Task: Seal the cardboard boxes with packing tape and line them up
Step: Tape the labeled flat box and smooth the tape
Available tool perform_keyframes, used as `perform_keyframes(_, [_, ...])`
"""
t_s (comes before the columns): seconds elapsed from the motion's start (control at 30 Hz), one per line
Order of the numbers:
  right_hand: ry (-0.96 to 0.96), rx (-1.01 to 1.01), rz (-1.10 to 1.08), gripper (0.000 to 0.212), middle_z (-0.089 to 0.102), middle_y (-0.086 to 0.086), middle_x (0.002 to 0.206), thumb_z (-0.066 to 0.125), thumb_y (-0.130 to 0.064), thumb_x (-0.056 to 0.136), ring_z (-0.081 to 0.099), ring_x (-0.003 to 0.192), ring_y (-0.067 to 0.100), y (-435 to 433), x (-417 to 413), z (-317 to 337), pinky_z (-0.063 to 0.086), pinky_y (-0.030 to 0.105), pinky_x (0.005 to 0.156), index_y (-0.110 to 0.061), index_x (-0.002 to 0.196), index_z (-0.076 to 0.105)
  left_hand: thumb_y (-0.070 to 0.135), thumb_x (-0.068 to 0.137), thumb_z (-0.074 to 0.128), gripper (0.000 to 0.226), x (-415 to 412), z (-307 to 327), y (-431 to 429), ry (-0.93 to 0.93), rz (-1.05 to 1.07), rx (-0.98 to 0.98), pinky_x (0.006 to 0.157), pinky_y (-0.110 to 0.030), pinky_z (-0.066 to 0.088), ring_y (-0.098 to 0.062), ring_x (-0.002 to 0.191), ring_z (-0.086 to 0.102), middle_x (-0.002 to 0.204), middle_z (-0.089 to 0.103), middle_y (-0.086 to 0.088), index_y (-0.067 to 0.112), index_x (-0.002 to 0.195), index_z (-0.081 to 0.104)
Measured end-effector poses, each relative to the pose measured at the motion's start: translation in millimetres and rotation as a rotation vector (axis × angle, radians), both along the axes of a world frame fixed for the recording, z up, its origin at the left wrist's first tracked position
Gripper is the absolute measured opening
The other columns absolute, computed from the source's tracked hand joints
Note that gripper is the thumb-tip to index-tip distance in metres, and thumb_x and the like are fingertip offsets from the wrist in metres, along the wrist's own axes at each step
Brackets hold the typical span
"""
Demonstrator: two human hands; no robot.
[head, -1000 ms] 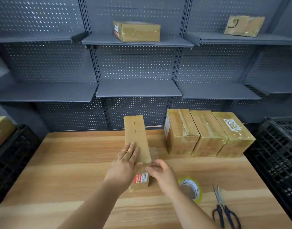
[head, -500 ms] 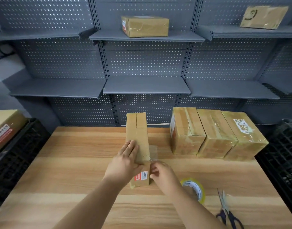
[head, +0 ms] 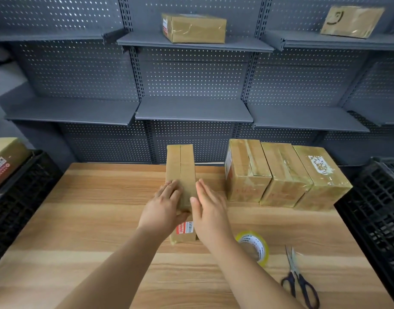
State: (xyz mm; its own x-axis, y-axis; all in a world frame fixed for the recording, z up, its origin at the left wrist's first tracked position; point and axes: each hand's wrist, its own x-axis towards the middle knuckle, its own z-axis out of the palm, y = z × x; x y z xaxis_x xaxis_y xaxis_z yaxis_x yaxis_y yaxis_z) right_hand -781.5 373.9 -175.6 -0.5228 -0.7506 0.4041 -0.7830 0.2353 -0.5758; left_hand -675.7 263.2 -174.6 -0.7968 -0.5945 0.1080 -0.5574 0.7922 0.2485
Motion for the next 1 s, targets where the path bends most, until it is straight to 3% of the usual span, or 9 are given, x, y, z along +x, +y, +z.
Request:
perform_keyframes(0.13, [-0.545,0.06,0.066,0.043,0.037,-0.011,0.154,0.043,-0.025,0.105,0.03,0.137,-0.008,-3.6,1.1,-10.9,0.017,-0.001,0.103,-0.022,0.147,0.042,0.045,0.086,0.067,0.076,0.8,1.8,0.6,0.018,0.008,0.002,0.119,-0.036,0.024,-0.024,0.149,0.02,0.16,0.024,-0.002,0.014,0.149,0.036])
perform_keyframes(0.27, [-0.883,-0.044,0.048,0.043,0.037,-0.023,0.147,0.042,-0.03,0.105,0.033,0.136,-0.007,-1.8,7.2,-21.5,0.026,0.0,0.102,-0.032,0.147,0.039,0.046,0.091,0.059,0.073,0.9,5.8,1.0,-0.006,-0.011,0.013,0.119,-0.033,0.021,-0.019,0.15,0.01,0.163,0.014,0.003,0.03,0.153,0.024])
perform_keyframes(0.47, [-0.835,0.151,0.076,0.048,0.047,-0.022,0.132,0.031,-0.041,0.105,0.044,0.116,-0.01,16.3,24.6,-46.1,0.03,-0.002,0.088,-0.037,0.152,0.024,0.053,0.094,0.051,0.069,3.0,3.4,-0.8,-0.075,0.002,-0.022,0.118,-0.034,0.024,-0.018,0.151,0.005,0.164,0.008,0.002,0.037,0.153,0.019])
perform_keyframes(0.57, [-0.786,0.255,0.102,0.06,0.051,-0.011,0.142,0.029,-0.059,0.095,0.046,0.129,0.003,31.7,22.7,-54.9,0.033,0.009,0.1,-0.033,0.149,0.037,0.055,0.095,0.047,0.07,2.8,2.3,-0.3,-0.084,0.002,-0.009,0.12,-0.034,0.021,-0.017,0.151,0.001,0.164,0.004,0.004,0.037,0.154,0.015])
perform_keyframes(0.63, [-0.824,0.13,0.058,0.047,0.059,-0.01,0.131,0.043,-0.049,0.099,0.054,0.121,0.005,27.1,14.6,-45.4,0.039,0.012,0.096,-0.03,0.141,0.05,0.055,0.096,0.045,0.069,0.4,1.6,2.4,-0.086,-0.007,-0.028,0.12,-0.033,0.018,-0.017,0.151,-0.001,0.164,0.002,0.003,0.037,0.154,0.013])
perform_keyframes(0.7, [-0.785,-0.024,0.023,0.032,0.064,-0.007,0.121,0.059,-0.024,0.098,0.06,0.113,0.007,18.6,7.8,-33.5,0.044,0.014,0.092,-0.016,0.128,0.064,0.055,0.096,0.045,0.069,0.0,1.6,3.3,-0.087,-0.008,-0.029,0.12,-0.032,0.016,-0.017,0.151,-0.001,0.164,0.002,0.003,0.037,0.154,0.012])
perform_keyframes(0.83, [-0.709,-0.136,-0.056,0.016,0.068,-0.015,0.092,0.071,-0.007,0.088,0.061,0.087,-0.012,14.5,2.3,-25.0,0.043,0.005,0.077,-0.011,0.103,0.076,0.055,0.095,0.046,0.07,2.5,1.3,1.0,-0.081,-0.004,-0.005,0.122,-0.035,0.017,-0.018,0.151,0.0,0.164,0.004,0.001,0.037,0.154,0.014])
perform_keyframes(0.93, [-0.929,-0.089,-0.078,0.012,0.074,-0.005,0.084,0.074,-0.01,0.085,0.069,0.081,0.003,11.6,-10.3,-19.6,0.053,0.015,0.074,-0.022,0.086,0.075,0.056,0.094,0.047,0.07,4.9,0.8,-1.4,-0.082,-0.007,0.002,0.122,-0.036,0.018,-0.017,0.151,-0.001,0.164,0.003,0.003,0.037,0.154,0.014])
perform_keyframes(1.0, [-1.05,-0.043,0.002,0.016,0.074,0.002,0.087,0.071,-0.004,0.087,0.072,0.086,0.016,8.5,-22.3,-12.0,0.058,0.026,0.08,-0.018,0.081,0.074,0.055,0.094,0.049,0.07,8.4,0.3,-3.9,-0.065,-0.011,0.009,0.122,-0.035,0.018,-0.017,0.151,0.0,0.164,0.005,0.002,0.037,0.153,0.016])
